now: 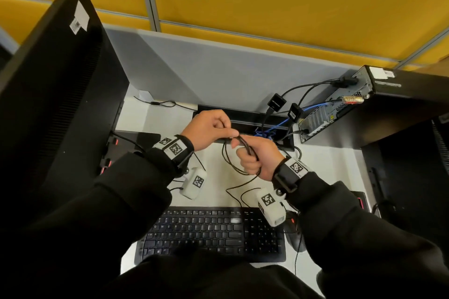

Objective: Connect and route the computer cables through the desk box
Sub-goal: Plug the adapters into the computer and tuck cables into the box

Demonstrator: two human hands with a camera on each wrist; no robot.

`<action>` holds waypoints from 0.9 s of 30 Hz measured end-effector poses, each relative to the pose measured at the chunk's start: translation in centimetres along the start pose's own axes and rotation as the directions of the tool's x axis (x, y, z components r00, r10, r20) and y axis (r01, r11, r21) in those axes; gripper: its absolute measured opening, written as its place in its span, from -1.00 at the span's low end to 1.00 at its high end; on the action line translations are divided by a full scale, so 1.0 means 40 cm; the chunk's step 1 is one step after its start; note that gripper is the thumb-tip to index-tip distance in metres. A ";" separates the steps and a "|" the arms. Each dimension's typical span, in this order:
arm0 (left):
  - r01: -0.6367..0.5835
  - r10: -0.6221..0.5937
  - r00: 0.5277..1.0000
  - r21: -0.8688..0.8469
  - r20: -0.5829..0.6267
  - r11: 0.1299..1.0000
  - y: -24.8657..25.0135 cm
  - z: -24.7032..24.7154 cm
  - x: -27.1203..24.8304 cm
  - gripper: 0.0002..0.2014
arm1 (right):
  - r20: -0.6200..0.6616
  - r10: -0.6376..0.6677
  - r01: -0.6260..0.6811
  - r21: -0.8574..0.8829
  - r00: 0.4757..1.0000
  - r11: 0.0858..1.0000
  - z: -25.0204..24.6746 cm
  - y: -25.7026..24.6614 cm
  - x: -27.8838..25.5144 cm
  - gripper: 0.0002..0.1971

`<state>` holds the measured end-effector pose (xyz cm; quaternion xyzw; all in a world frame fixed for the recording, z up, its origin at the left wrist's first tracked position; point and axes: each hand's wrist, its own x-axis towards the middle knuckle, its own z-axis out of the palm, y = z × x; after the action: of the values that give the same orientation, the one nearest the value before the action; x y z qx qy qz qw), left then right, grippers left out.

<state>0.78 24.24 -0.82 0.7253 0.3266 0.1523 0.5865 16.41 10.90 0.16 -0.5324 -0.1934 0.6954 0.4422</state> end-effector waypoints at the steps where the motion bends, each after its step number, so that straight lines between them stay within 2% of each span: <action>1: 0.025 -0.026 0.999 -0.052 -0.022 0.998 -0.015 0.006 0.003 -0.75 | 0.001 -0.009 0.009 0.075 1.000 0.997 0.001 -0.003 0.002 -0.66; 3: 0.112 -0.104 0.993 -0.138 0.060 0.984 -0.033 0.014 -0.004 -0.85 | -0.001 0.002 -0.002 0.218 1.000 0.976 -0.001 -0.006 0.006 -0.64; 5: 0.191 -0.151 0.968 -0.198 0.201 0.962 -0.045 0.022 -0.026 -0.80 | 0.042 0.039 -0.051 0.335 0.998 0.941 -0.006 -0.012 0.008 -0.62; 6: 0.211 -0.159 0.960 -0.219 0.232 0.953 -0.049 0.025 -0.037 -0.77 | 0.086 0.059 -0.087 0.373 0.995 0.924 -0.011 -0.018 0.008 -0.61; 9: 0.293 -0.225 0.940 -0.273 0.255 0.917 -0.053 0.034 -0.058 -0.72 | 0.227 0.128 -0.209 0.382 0.965 0.900 -0.024 -0.031 0.007 -0.57; 11: 0.324 -0.231 0.920 -0.282 0.318 0.903 -0.047 0.050 -0.066 -0.84 | 0.262 0.139 -0.230 0.353 0.955 0.907 -0.023 -0.035 0.003 -0.58; 12: 0.316 -0.220 0.921 -0.287 0.321 0.904 -0.040 0.058 -0.068 -0.86 | 0.266 0.136 -0.225 0.344 0.954 0.912 -0.020 -0.036 0.002 -0.59; 13: 0.299 -0.218 0.933 -0.283 0.286 0.911 -0.036 0.067 -0.067 -0.77 | 0.260 0.132 -0.218 0.340 0.956 0.915 -0.018 -0.037 0.003 -0.61; 16: 0.224 -0.218 0.975 -0.228 0.052 0.948 -0.034 0.081 -0.051 -0.64 | 0.163 0.110 -0.157 0.311 0.980 0.937 -0.016 -0.035 0.009 -0.65; 18: 0.172 -0.177 0.981 -0.066 -0.081 0.983 -0.042 0.082 -0.042 -0.62 | 0.062 0.100 -0.110 0.203 0.993 0.973 -0.019 -0.039 0.011 -0.66; 20: 0.120 -0.091 0.988 0.257 -0.124 0.959 -0.054 0.077 -0.041 -0.65 | -0.044 0.086 -0.081 0.101 0.995 0.992 -0.018 -0.044 0.009 -0.67; 23: 0.045 0.022 0.995 0.657 -0.094 0.753 -0.070 0.066 -0.049 -0.71 | -0.139 0.051 -0.045 0.050 0.989 0.998 -0.008 -0.041 0.002 -0.66; 25: 0.009 0.055 0.997 0.776 -0.056 0.631 -0.076 0.068 -0.054 -0.71 | -0.144 0.051 -0.041 0.074 0.988 0.996 -0.002 -0.033 0.004 -0.66; 26: -0.014 0.060 0.998 0.775 -0.030 0.631 -0.074 0.073 -0.056 -0.71 | -0.121 0.057 -0.045 0.102 0.991 0.994 0.000 -0.028 0.006 -0.65; 27: -0.030 0.050 0.999 0.714 -0.008 0.699 -0.070 0.076 -0.057 -0.72 | -0.083 0.060 -0.048 0.132 0.995 0.990 0.001 -0.024 0.010 -0.64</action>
<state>0.09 20.75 -3.90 0.9006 0.3521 0.0362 0.2523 16.76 11.73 0.67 -0.5373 -0.1139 0.6945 0.4649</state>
